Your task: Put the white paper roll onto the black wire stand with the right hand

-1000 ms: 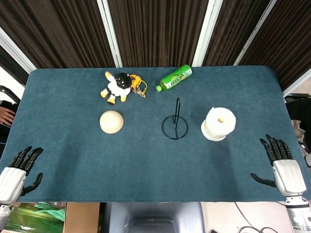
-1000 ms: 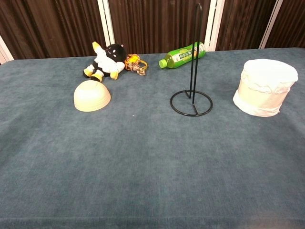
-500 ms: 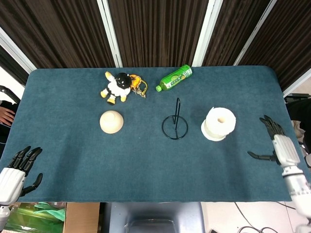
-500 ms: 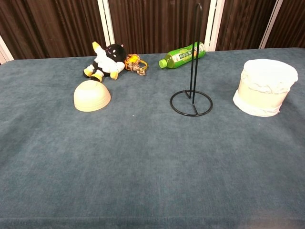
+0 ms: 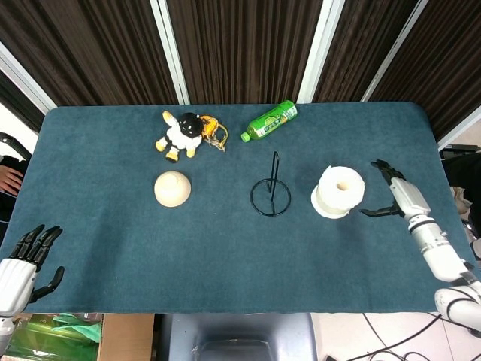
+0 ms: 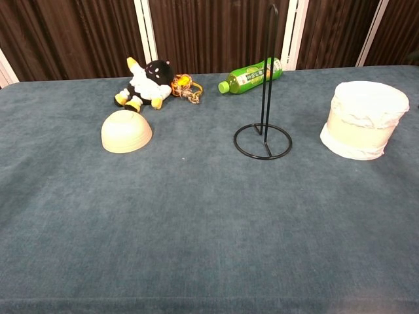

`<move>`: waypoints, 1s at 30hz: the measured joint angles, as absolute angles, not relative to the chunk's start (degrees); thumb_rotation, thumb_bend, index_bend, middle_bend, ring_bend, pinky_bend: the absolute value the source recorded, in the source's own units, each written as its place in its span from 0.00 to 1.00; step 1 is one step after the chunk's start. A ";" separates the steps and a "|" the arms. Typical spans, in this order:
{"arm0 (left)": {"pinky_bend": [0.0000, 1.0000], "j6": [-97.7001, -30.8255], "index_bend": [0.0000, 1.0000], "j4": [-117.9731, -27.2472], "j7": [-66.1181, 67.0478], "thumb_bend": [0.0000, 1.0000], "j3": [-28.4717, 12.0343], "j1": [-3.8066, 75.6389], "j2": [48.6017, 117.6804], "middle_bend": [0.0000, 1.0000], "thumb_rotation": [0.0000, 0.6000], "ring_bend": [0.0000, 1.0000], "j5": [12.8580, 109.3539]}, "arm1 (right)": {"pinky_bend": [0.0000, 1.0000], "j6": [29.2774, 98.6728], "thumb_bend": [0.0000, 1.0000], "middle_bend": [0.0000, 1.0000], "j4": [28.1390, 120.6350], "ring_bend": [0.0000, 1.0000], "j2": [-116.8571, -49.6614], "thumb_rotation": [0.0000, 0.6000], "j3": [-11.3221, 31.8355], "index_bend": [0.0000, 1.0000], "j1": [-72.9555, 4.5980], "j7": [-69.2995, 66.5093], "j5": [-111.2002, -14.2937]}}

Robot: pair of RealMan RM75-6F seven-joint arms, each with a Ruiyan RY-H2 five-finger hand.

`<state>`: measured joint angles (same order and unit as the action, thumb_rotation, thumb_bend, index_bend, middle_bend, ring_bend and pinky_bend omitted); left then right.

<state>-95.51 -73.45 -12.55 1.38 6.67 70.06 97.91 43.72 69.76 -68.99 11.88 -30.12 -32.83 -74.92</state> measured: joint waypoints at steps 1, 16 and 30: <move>0.13 -95.55 0.02 -73.50 -12.45 0.45 1.40 6.64 70.07 0.09 1.00 0.02 97.96 | 0.00 42.93 0.01 0.00 69.72 0.00 -69.13 1.00 11.89 0.00 -30.56 -32.24 -74.46; 0.13 -95.17 0.02 -73.92 -11.80 0.46 0.97 6.78 70.14 0.09 1.00 0.02 97.49 | 0.01 34.98 0.05 0.03 68.00 0.00 -73.09 1.00 12.42 0.02 -36.68 -24.34 -68.17; 0.13 -95.09 0.02 -74.27 -12.18 0.46 0.91 6.79 69.81 0.09 1.00 0.02 97.43 | 0.45 36.77 0.24 0.65 67.53 0.64 -74.60 1.00 12.58 0.78 -37.15 -18.65 -64.38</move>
<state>-95.09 -74.27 -12.18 0.91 6.79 69.81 97.43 36.77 67.53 -74.60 12.58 -37.15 -18.65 -64.38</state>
